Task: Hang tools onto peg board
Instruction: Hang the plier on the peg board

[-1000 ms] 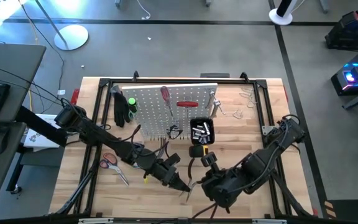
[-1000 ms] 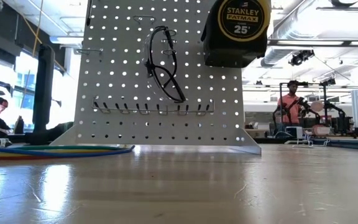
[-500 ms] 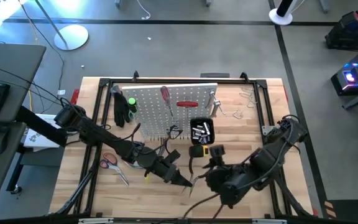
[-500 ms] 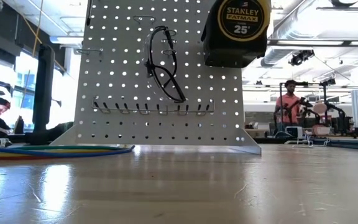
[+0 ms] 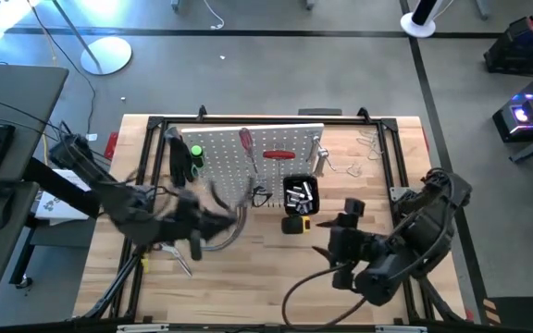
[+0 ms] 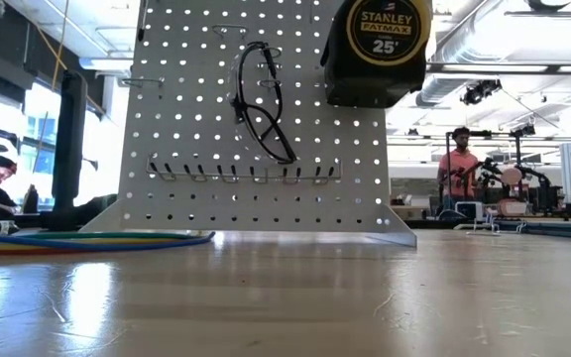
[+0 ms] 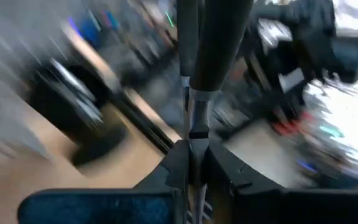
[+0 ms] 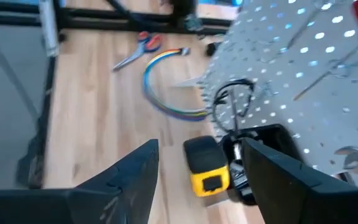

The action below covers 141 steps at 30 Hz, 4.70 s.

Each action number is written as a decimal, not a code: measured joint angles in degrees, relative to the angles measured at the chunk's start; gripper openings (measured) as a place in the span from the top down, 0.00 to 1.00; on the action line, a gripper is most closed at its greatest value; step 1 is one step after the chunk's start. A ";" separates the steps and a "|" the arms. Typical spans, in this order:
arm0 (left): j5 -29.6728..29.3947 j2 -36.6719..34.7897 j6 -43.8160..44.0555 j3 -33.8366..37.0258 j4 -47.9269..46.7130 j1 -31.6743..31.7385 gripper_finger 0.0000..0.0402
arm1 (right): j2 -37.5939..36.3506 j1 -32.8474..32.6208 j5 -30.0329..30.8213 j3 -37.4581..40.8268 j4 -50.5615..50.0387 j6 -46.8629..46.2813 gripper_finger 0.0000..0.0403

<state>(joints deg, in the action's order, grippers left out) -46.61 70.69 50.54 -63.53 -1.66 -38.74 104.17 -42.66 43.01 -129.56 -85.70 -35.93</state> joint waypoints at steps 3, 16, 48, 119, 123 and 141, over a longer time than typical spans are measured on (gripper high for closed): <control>-12.32 -3.56 -9.38 0.07 -0.68 -3.31 0.94 | 0.07 -0.14 2.21 2.37 2.12 -1.82 0.44; -15.68 -3.19 -19.74 0.09 -5.98 -1.22 0.94 | 0.10 7.80 -4.30 17.33 34.01 4.13 0.44; -11.94 -1.11 -22.30 0.09 -2.29 -3.90 0.94 | 3.99 24.99 -29.28 18.04 68.84 15.90 0.52; -25.51 -15.65 3.39 0.07 -27.73 -19.04 0.71 | -11.33 26.86 -34.86 52.97 92.06 23.79 0.94; -29.98 -15.69 3.46 0.07 -27.69 -18.98 0.71 | -16.56 26.52 -37.69 62.71 104.76 26.67 0.94; -30.14 -15.62 5.31 0.07 -29.38 -19.00 0.71 | -4.90 30.67 -27.08 53.94 108.86 56.38 0.94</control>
<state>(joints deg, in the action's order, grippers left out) -76.75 55.07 55.85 -63.46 -31.04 -57.74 99.27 -11.99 15.93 -75.62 23.15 20.45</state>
